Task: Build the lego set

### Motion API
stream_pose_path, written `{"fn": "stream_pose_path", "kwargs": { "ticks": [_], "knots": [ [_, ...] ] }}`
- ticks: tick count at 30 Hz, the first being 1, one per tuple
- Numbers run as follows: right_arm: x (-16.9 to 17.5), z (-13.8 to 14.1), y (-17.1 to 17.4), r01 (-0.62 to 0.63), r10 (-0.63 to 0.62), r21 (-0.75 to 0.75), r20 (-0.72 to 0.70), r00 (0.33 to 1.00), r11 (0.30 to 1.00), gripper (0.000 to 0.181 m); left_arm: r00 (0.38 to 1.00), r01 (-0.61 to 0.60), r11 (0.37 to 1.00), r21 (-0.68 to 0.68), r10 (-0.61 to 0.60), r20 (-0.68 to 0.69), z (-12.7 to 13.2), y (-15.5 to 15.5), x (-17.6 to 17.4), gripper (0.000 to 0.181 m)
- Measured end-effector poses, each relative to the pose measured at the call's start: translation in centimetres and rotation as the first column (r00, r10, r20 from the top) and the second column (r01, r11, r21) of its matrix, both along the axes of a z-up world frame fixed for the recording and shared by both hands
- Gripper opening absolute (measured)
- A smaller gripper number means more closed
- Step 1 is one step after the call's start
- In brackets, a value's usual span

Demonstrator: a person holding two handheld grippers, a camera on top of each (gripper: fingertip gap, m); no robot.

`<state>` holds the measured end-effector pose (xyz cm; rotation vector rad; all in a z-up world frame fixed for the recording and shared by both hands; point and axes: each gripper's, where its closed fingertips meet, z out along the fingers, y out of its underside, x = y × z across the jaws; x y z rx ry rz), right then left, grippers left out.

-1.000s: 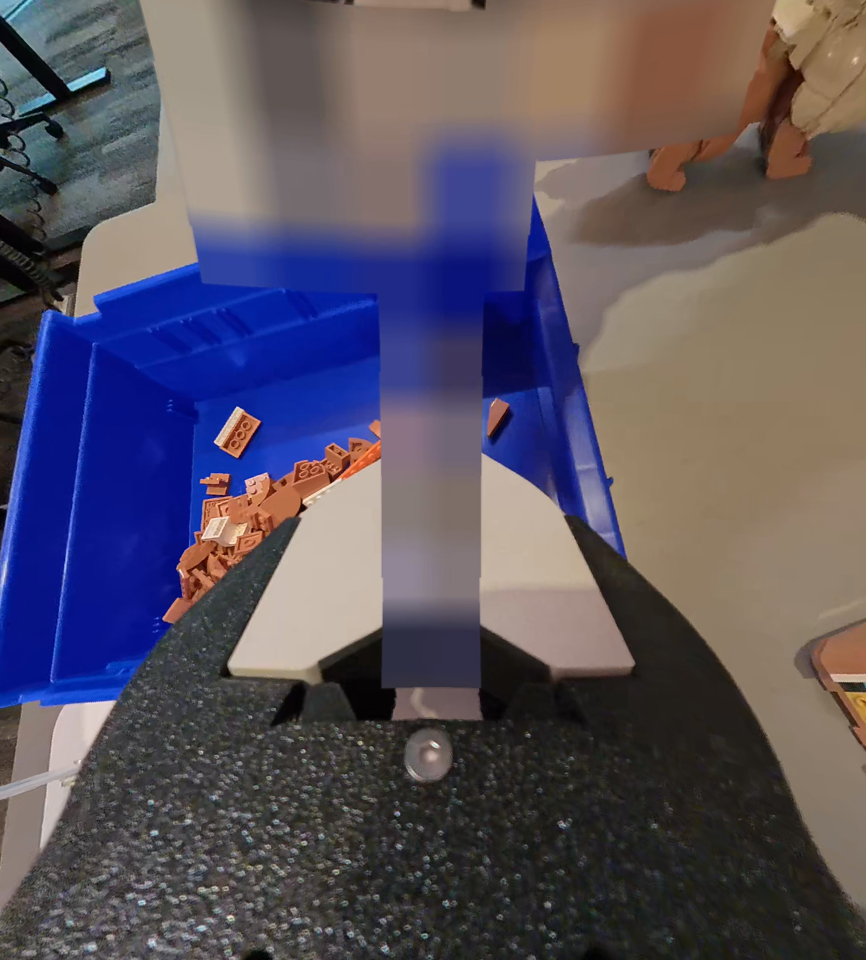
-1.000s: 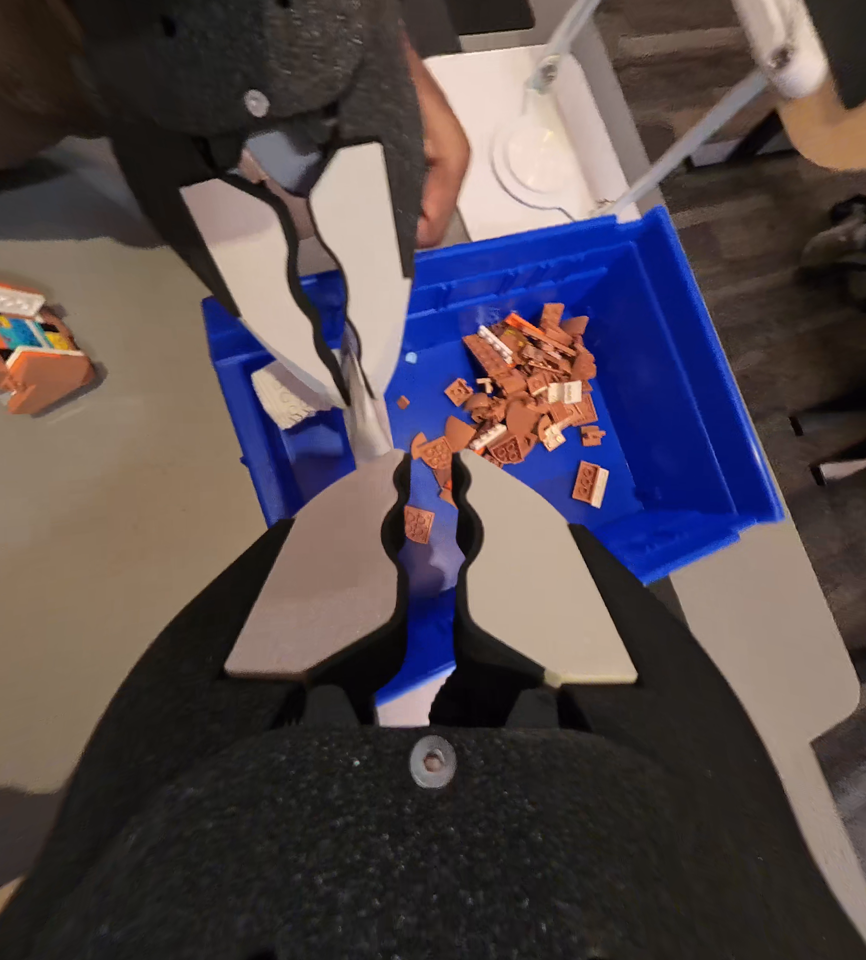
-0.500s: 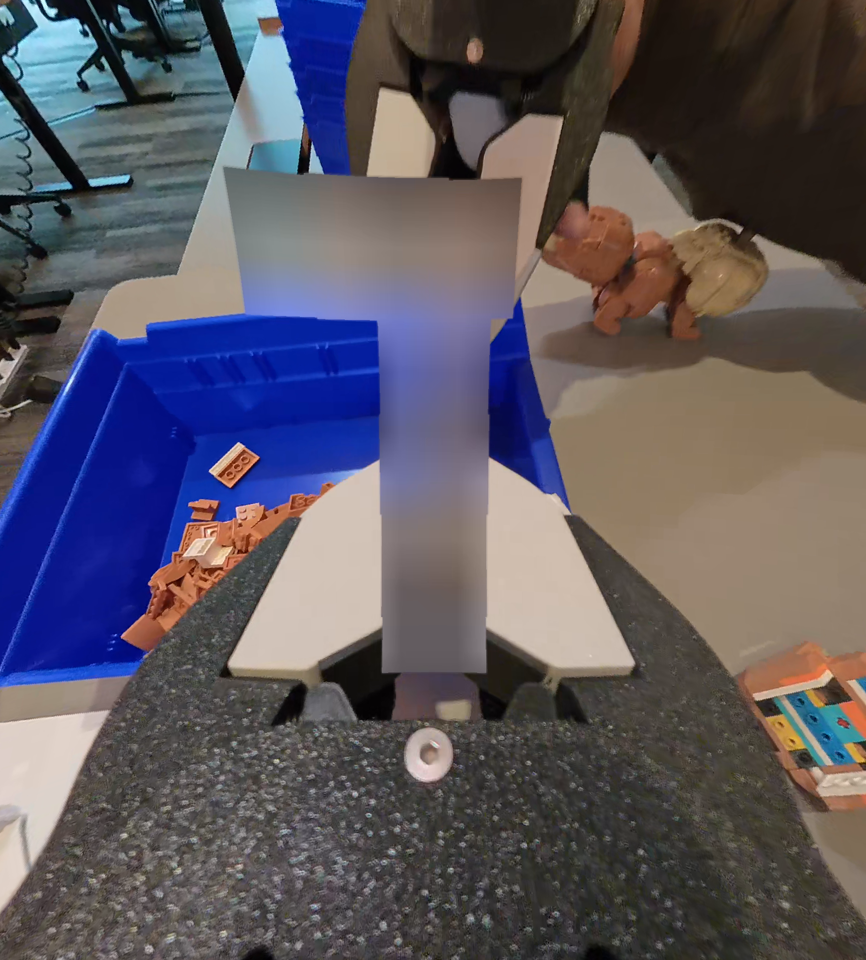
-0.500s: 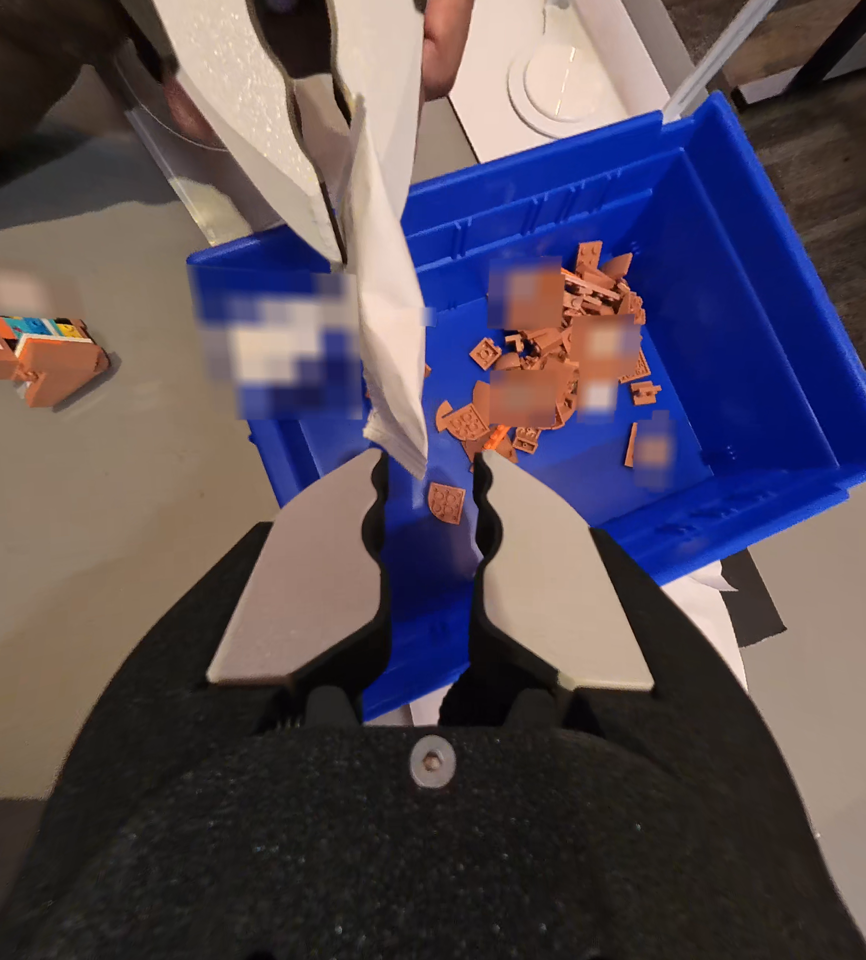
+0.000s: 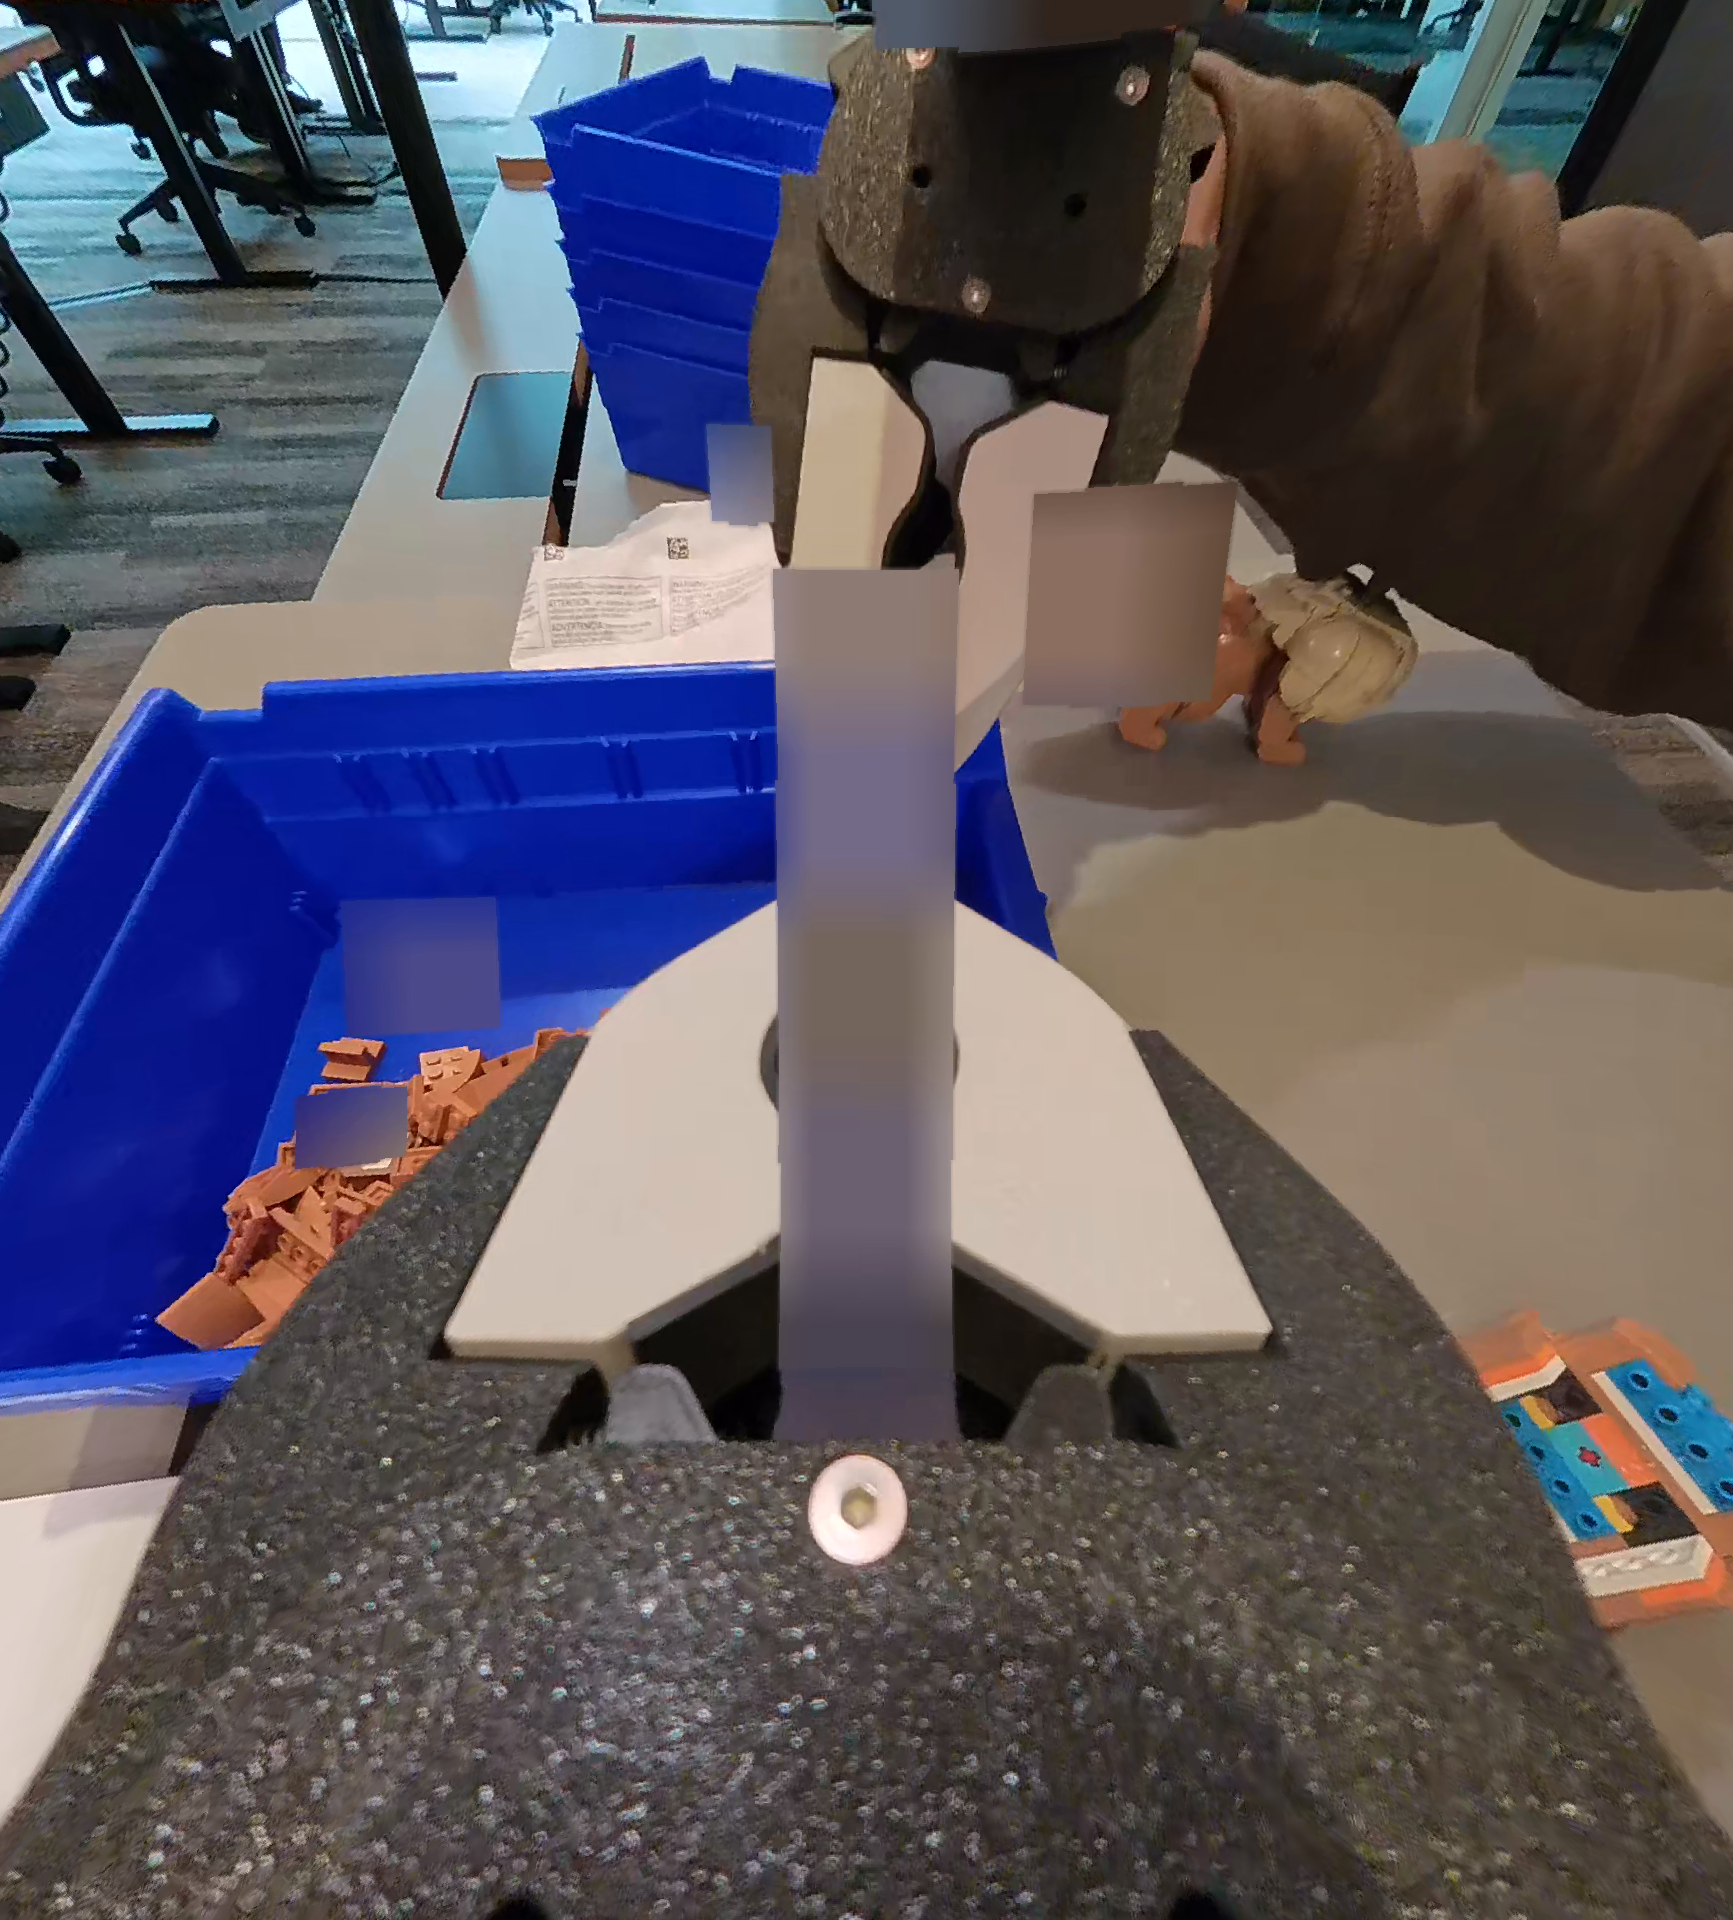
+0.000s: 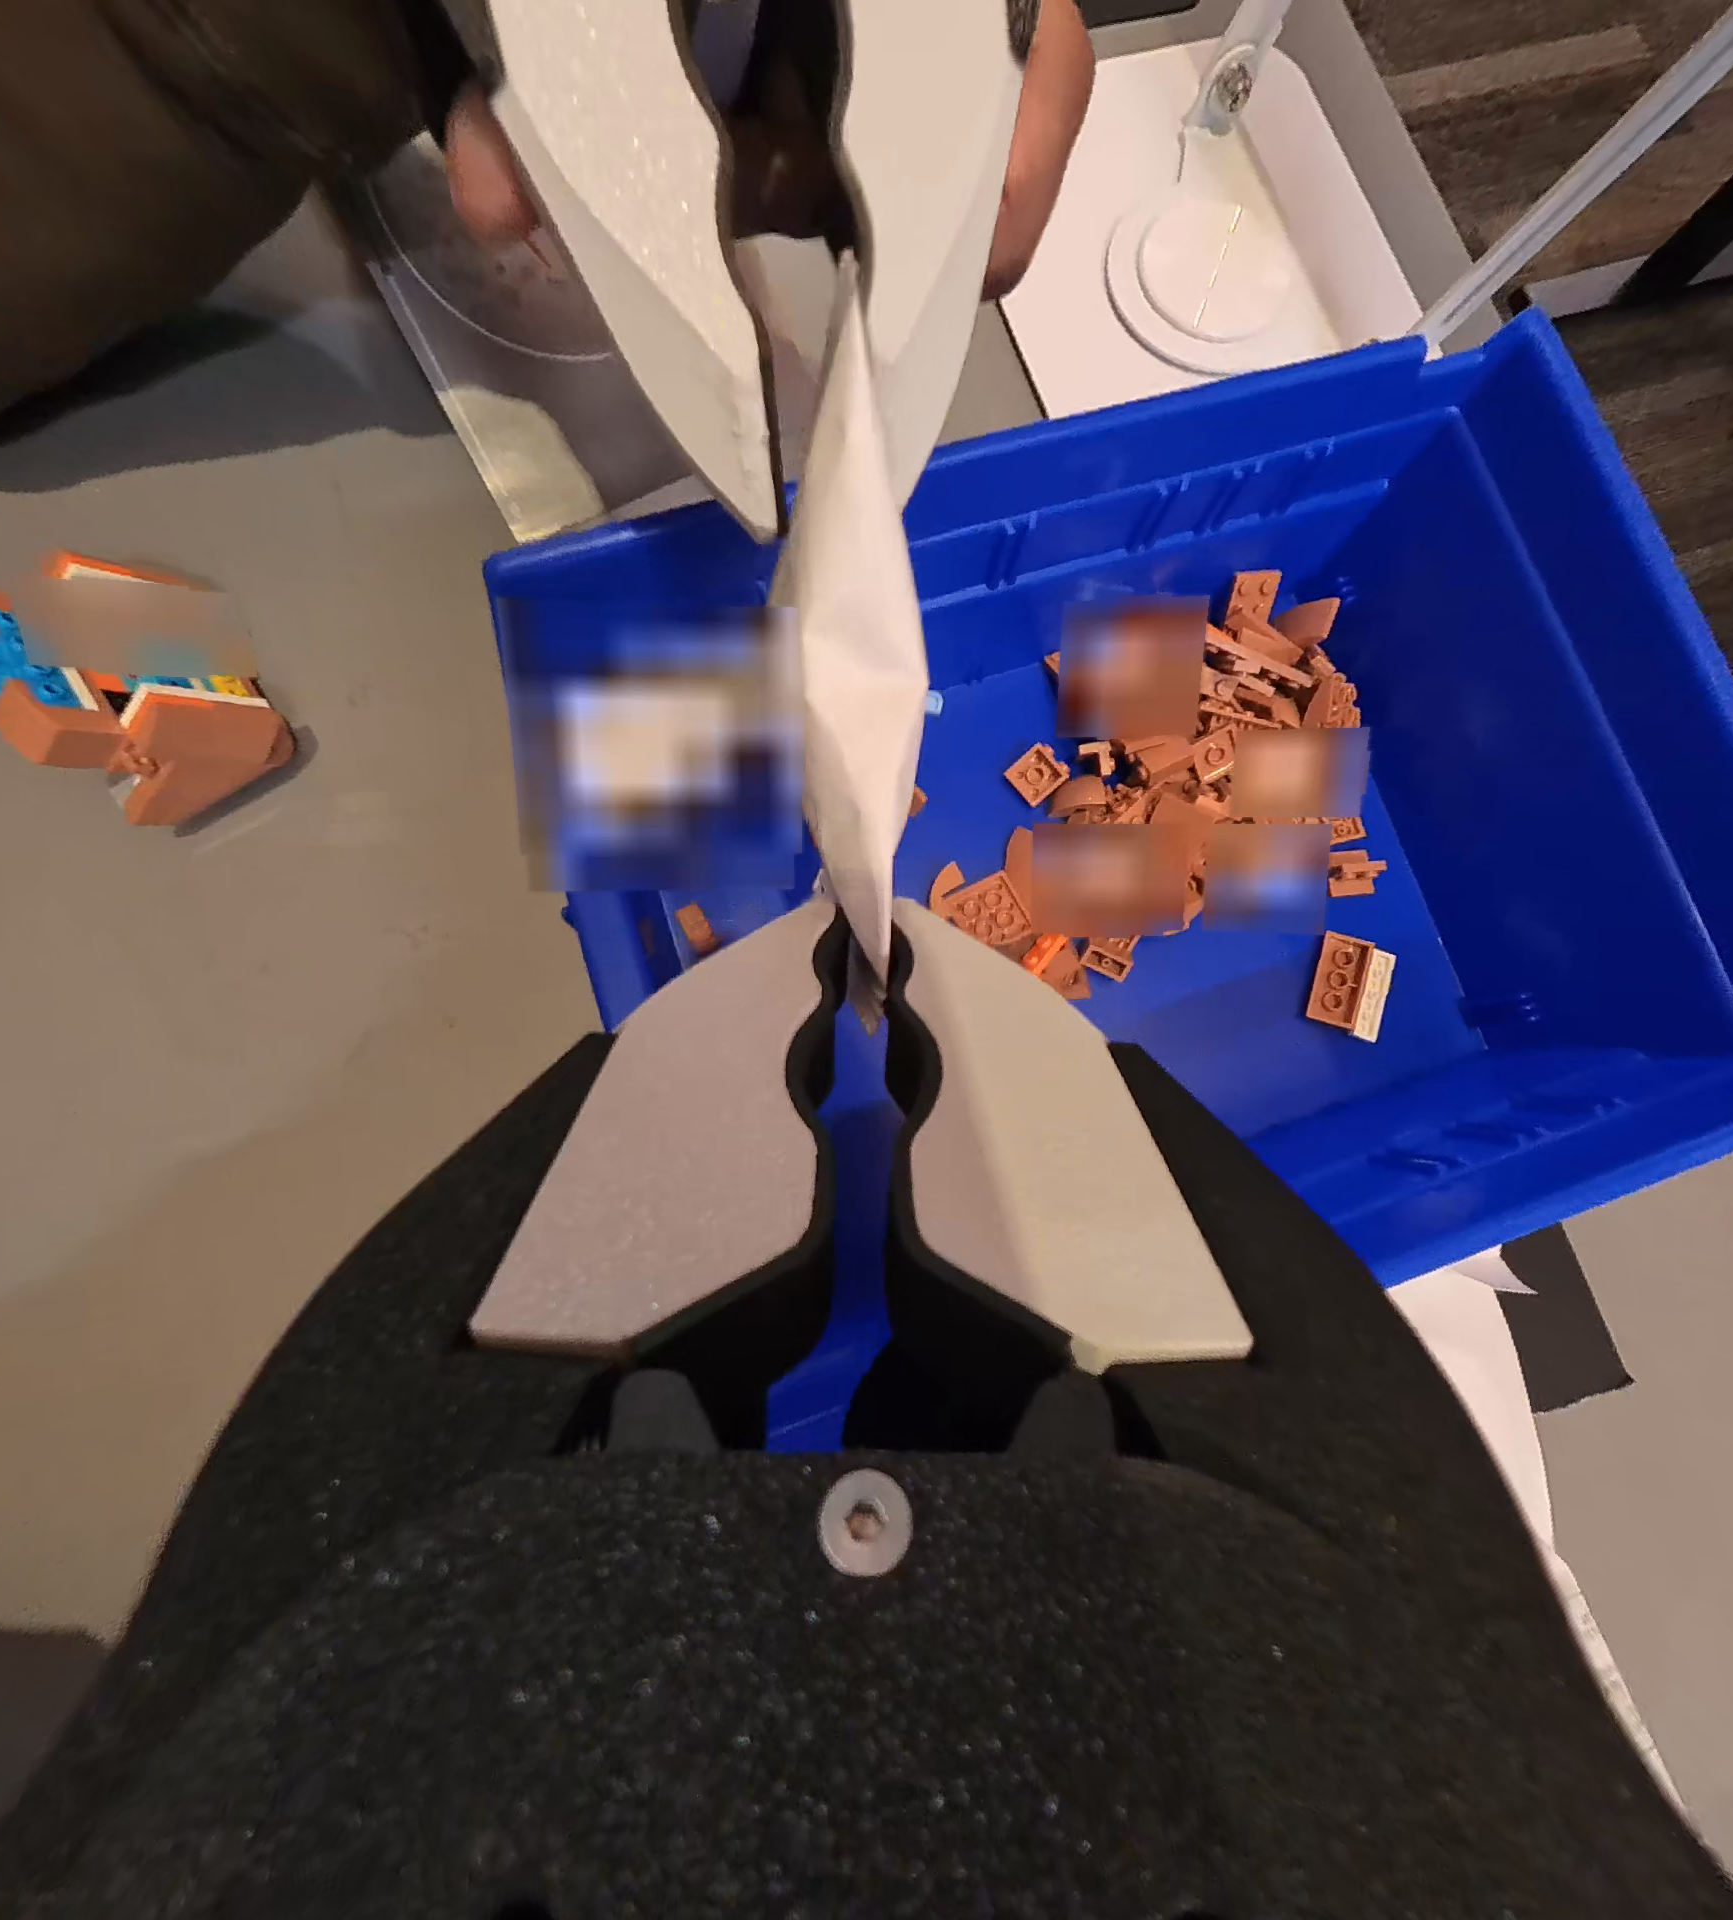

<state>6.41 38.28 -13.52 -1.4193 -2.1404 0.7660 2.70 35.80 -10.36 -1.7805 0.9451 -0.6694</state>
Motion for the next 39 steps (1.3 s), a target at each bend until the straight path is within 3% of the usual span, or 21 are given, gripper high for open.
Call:
{"fn": "stream_pose_path", "kwargs": {
  "ticks": [11, 19, 24, 27, 39],
  "knots": [
    [0.1, 0.0, -0.2, 0.000, -0.001, -0.039, -0.008, 1.000, 0.999, 0.004, 0.995, -0.047, 0.999, 0.021, 0.048, -0.083, 0.2, -0.2, -0.8, 0.011],
    [0.1, 1.6, -0.5, -0.002, -0.010, -0.137, -0.087, 0.996, 0.991, 0.004, 0.989, -0.057, 0.998, 0.030, 0.060, -0.133, -0.3, -0.2, -1.1, 0.017],
    [-0.3, 1.8, -1.3, -0.023, 0.005, -0.164, -0.114, 0.994, 0.986, 0.004, 0.985, -0.044, 0.999, 0.029, 0.048, -0.164, -0.7, -0.1, -0.6, 0.008],
    [-0.5, 2.4, -1.3, -0.019, -0.010, -0.199, -0.143, 0.990, 0.980, 0.004, 0.993, -0.027, 0.999, 0.038, 0.031, -0.115, 0.1, -0.3, -0.4, 0.005],
    [-0.3, 1.2, -1.4, -0.007, -0.010, -0.192, -0.088, 0.996, 0.981, 0.004, 0.989, -0.008, 1.000, 0.002, 0.009, -0.149, -1.0, -0.5, 0.0, 0.010]
  ]
}}
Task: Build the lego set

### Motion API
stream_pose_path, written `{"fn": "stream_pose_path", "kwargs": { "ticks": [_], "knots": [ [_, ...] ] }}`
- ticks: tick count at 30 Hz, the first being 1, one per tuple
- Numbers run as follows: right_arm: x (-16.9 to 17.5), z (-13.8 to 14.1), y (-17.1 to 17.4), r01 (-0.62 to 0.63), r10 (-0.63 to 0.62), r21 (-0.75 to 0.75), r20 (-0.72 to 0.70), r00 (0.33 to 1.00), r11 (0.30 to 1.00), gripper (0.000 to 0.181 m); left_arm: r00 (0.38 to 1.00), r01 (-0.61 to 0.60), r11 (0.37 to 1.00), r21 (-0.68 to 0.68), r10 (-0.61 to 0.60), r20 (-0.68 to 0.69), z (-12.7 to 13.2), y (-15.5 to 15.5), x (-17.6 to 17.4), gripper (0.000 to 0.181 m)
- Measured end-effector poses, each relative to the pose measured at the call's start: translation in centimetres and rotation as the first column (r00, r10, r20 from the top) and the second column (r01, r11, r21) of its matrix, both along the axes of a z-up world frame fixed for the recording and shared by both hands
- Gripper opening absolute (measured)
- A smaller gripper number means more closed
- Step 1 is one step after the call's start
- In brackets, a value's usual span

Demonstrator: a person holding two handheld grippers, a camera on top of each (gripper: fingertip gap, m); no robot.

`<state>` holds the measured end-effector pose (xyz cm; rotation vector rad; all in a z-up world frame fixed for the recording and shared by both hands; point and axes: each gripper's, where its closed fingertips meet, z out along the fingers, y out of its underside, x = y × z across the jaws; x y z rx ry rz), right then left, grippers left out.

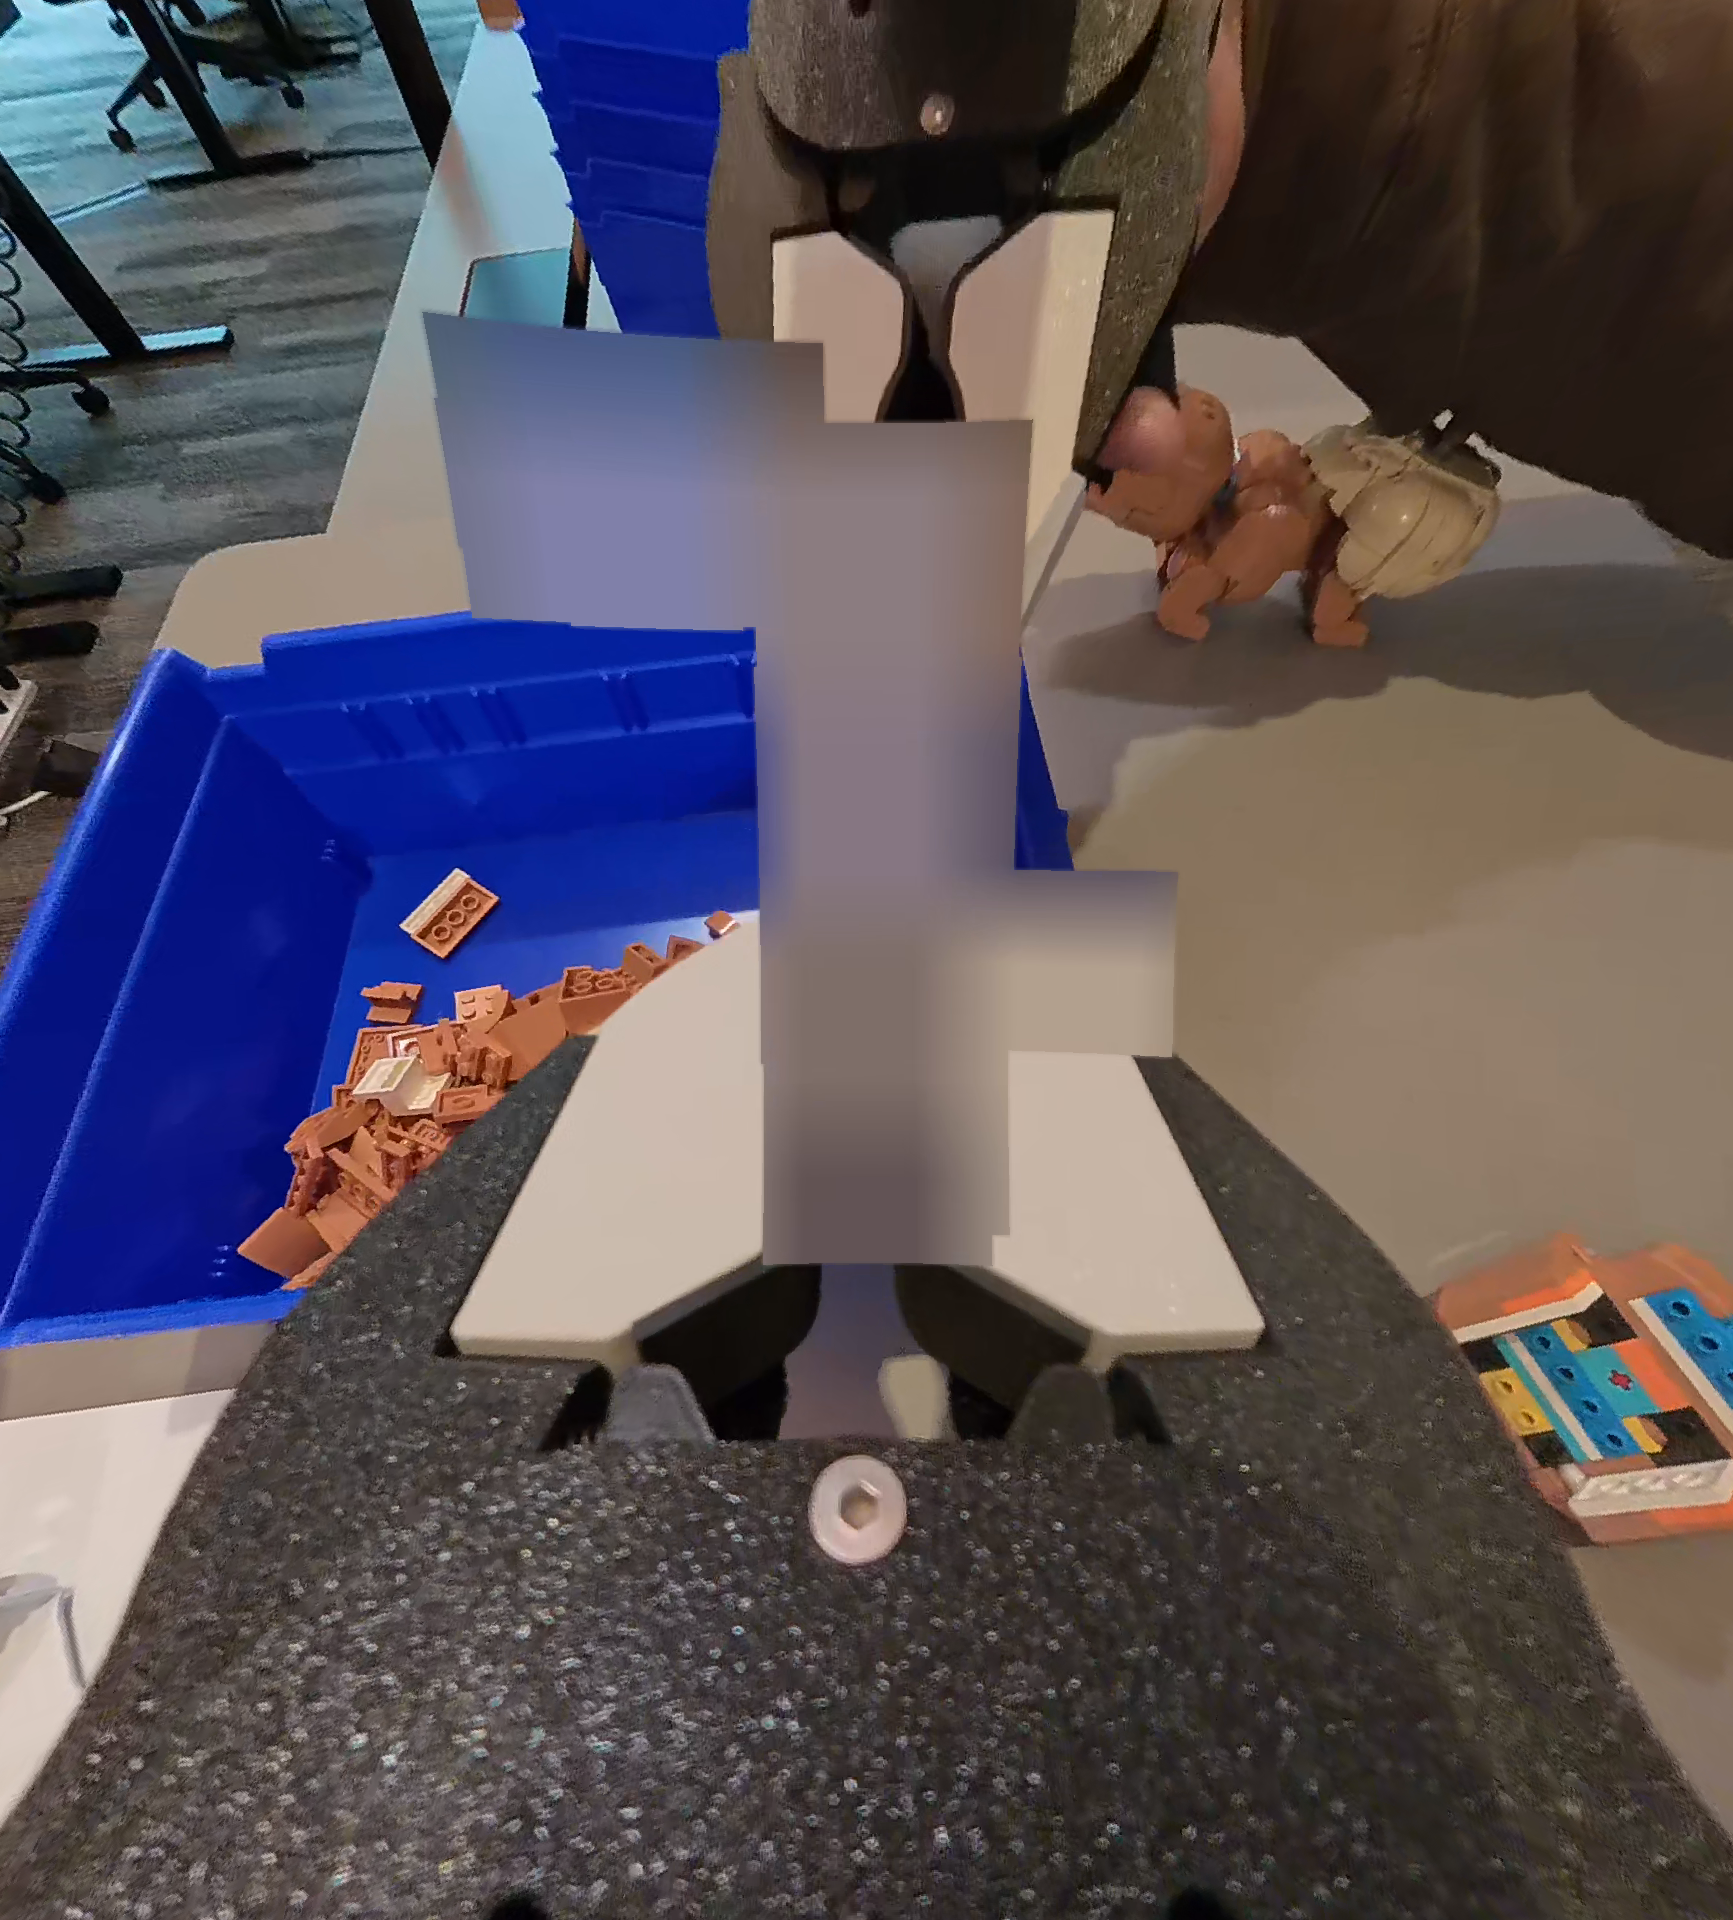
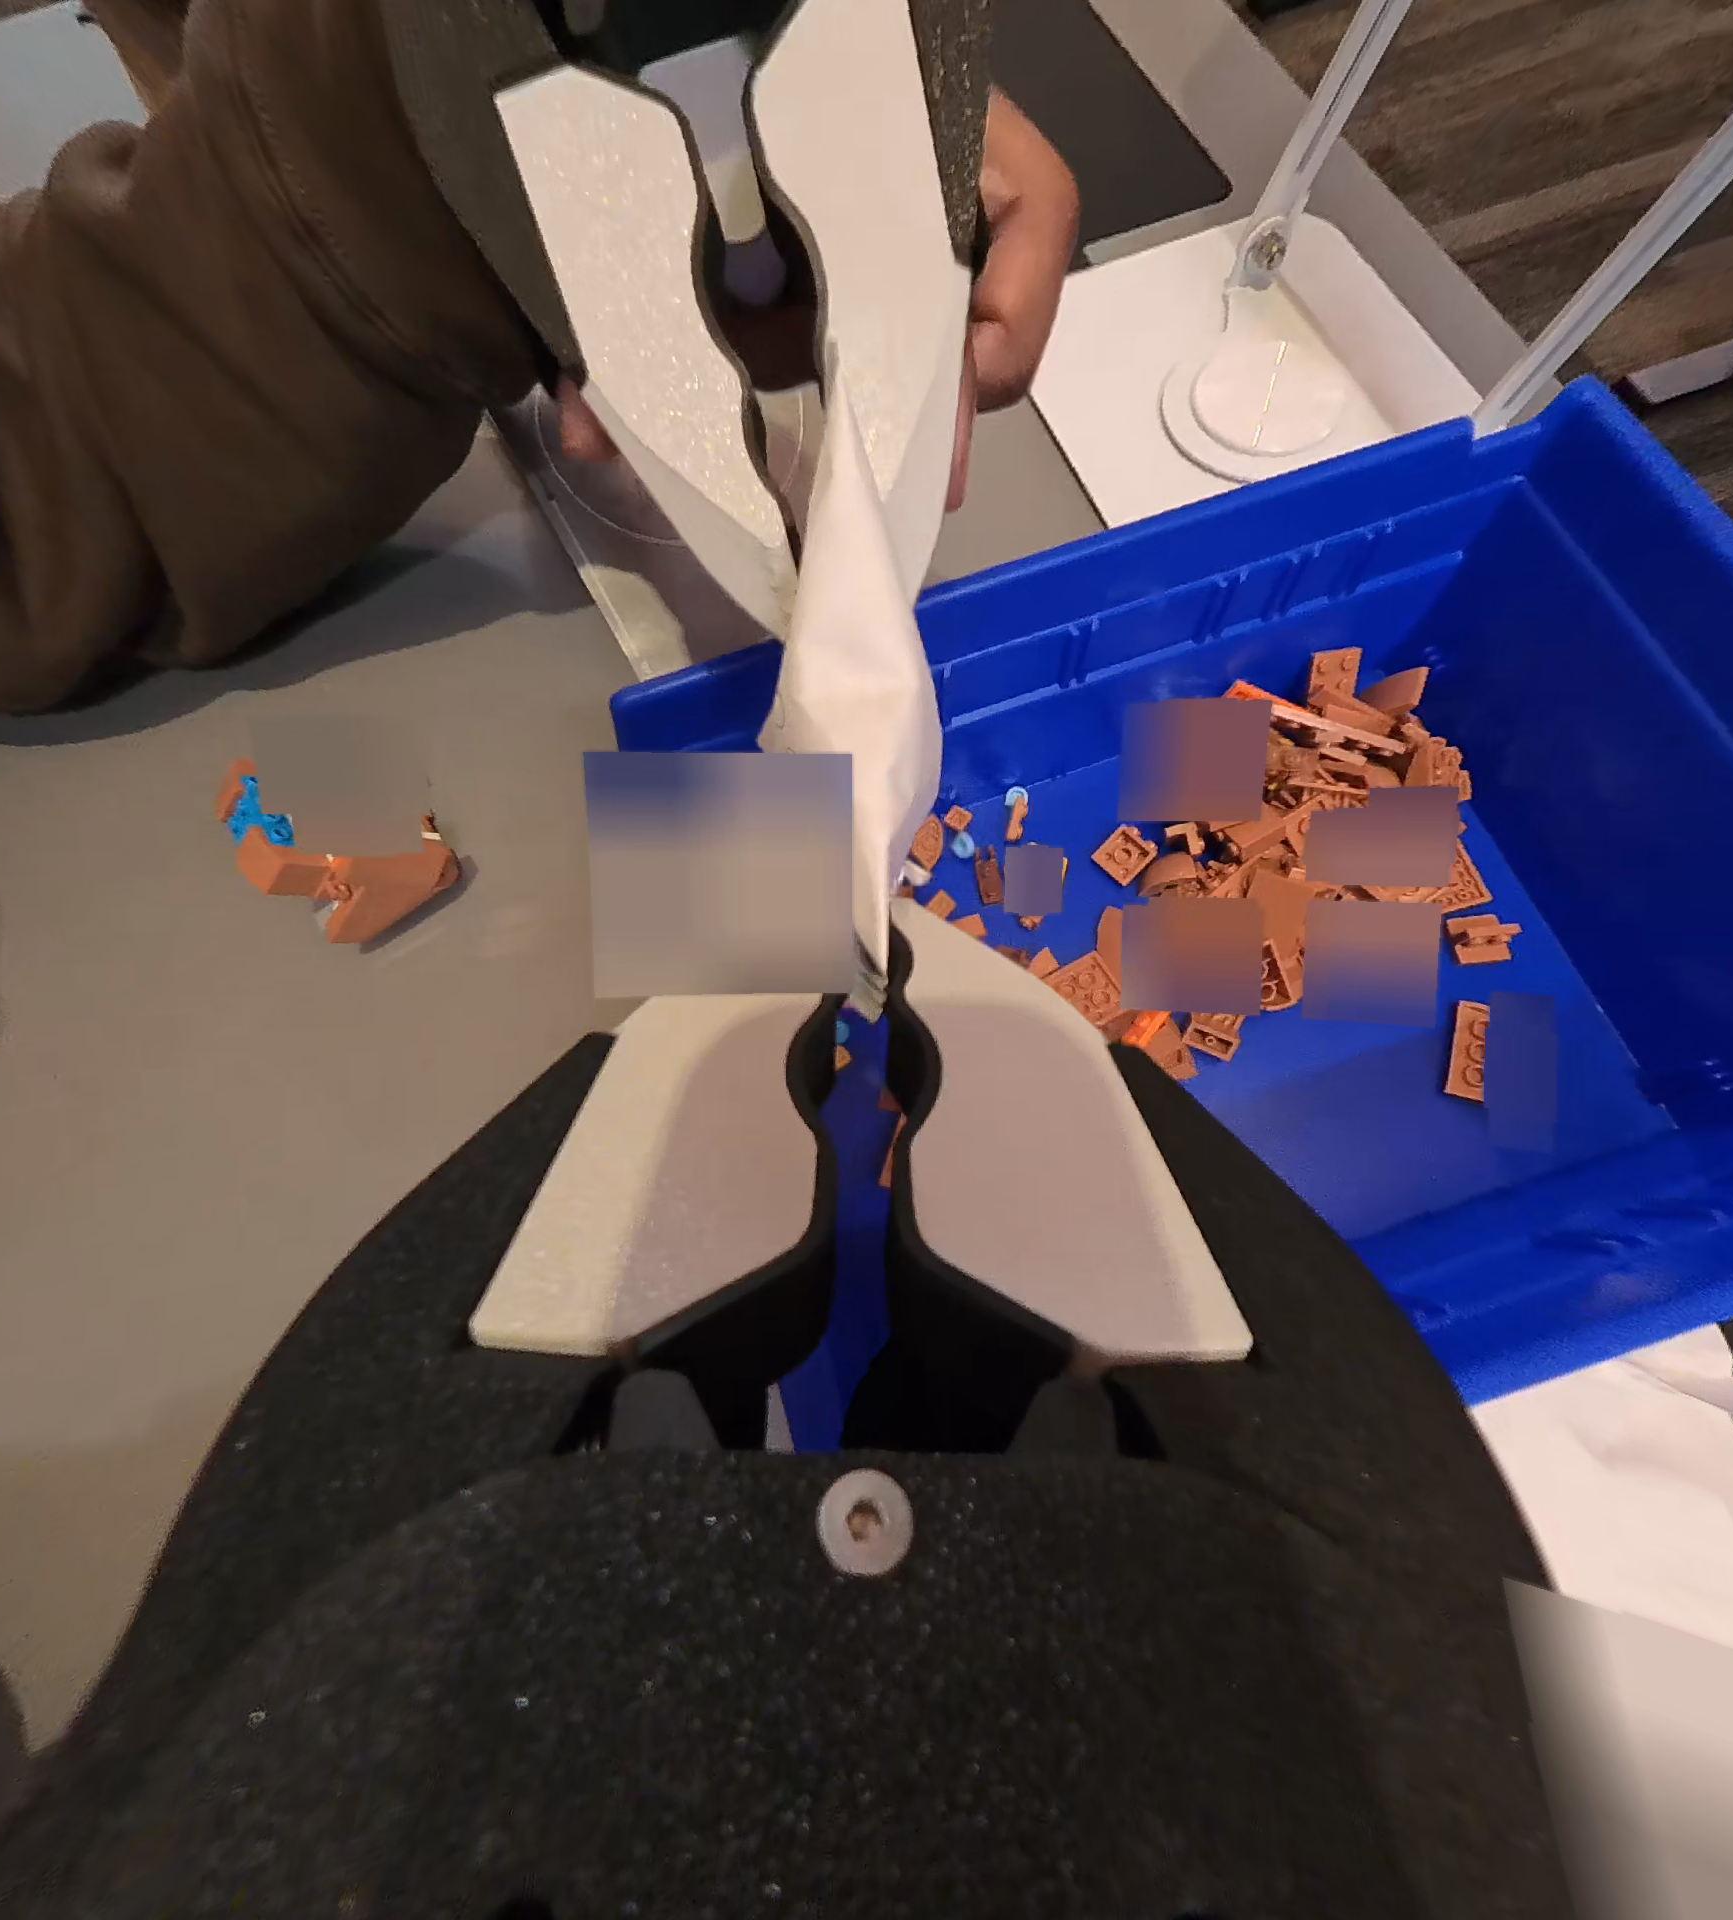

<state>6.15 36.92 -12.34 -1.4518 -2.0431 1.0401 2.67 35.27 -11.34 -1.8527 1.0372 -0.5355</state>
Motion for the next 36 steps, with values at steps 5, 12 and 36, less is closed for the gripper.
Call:
{"fn": "stream_pose_path", "kwargs": {
  "ticks": [5, 12, 36],
  "knots": [
    [-0.1, 0.5, 0.2, 0.014, -0.015, -0.027, -0.026, 1.000, 1.000, 0.004, 0.999, -0.008, 1.000, 0.004, 0.008, 0.031, 0.5, 0.1, 0.0, 0.011],
    [-0.1, 1.5, 0.4, 0.028, -0.033, -0.067, -0.071, 0.997, 0.997, 0.003, 0.999, -0.042, 0.999, 0.006, 0.042, 0.010, 0.5, 0.2, -0.8, 0.016],
    [-0.1, 0.5, 0.5, 0.064, -0.066, -0.053, -0.028, 0.997, 0.997, 0.003, 1.000, 0.008, 1.000, 0.018, -0.009, 0.008, 0.8, -0.7, -0.1, 0.021]
  ]
}}
